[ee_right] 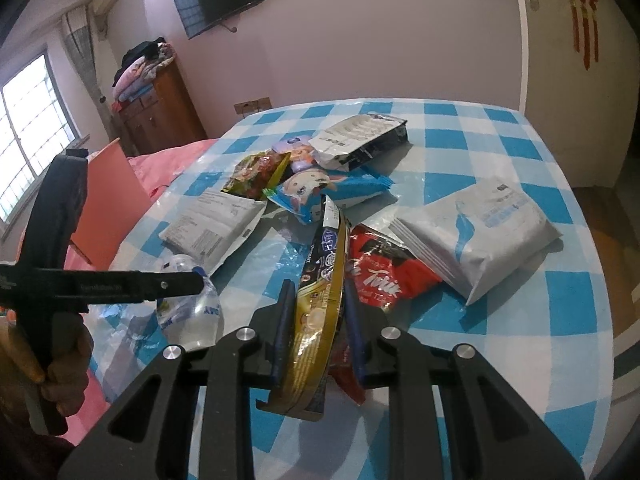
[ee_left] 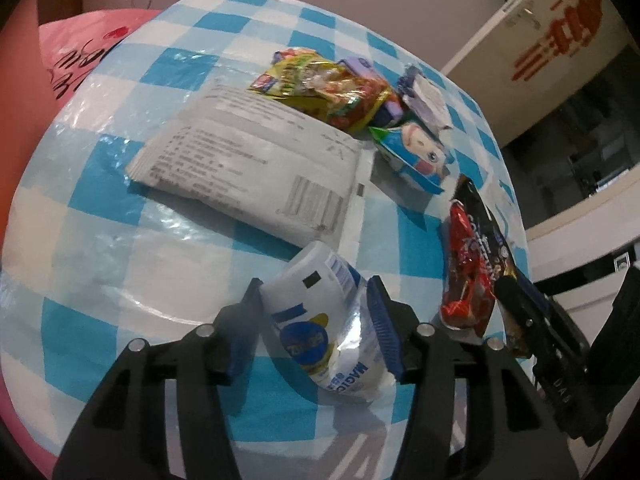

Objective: Collect trash
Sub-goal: 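Close the left tool on the Magicday bottle while the right tool grasps the gold snack bag, then carry the bottle in the left tool while the right tool carries the gold bag to the bucket, then open both tools over the pink bucket to drop the bottle and gold bag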

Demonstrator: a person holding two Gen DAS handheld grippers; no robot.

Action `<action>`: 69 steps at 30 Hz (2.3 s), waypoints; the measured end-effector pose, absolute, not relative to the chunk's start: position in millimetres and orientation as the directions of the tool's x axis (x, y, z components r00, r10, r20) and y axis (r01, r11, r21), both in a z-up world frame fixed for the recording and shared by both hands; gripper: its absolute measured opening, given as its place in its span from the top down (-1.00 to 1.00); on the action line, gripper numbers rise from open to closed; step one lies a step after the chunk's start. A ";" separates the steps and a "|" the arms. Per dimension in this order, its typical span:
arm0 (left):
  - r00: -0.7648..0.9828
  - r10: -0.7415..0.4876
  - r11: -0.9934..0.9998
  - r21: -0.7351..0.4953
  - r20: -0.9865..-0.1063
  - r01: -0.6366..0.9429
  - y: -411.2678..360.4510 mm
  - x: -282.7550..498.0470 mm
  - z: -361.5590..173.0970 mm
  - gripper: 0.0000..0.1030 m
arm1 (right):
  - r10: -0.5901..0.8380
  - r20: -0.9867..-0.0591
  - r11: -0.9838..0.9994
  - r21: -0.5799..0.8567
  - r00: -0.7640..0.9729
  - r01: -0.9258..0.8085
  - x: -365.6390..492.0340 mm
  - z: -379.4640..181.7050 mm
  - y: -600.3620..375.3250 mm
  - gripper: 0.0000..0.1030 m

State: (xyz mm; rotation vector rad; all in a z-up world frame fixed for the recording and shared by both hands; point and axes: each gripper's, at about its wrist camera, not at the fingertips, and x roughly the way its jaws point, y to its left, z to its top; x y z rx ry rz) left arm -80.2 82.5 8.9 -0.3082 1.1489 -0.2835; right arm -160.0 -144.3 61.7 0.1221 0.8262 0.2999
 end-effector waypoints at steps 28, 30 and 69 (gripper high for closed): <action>0.735 -0.277 0.933 -0.355 -0.619 0.052 192.7 -94.8 145.5 0.12 | 0.664 -0.535 0.748 0.464 0.523 -0.475 -109.7 164.1 -47.7 0.50; 0.772 -0.217 0.943 -0.332 -0.597 0.008 216.9 -97.5 161.3 0.12 | 0.714 -0.505 0.699 0.477 0.485 -0.532 -96.8 181.9 -20.3 0.50; 0.889 0.068 0.957 -0.223 -0.452 -0.187 290.3 -126.4 162.7 -0.78 | 0.602 -0.511 0.799 0.381 0.614 -0.466 -85.8 148.4 19.9 -0.75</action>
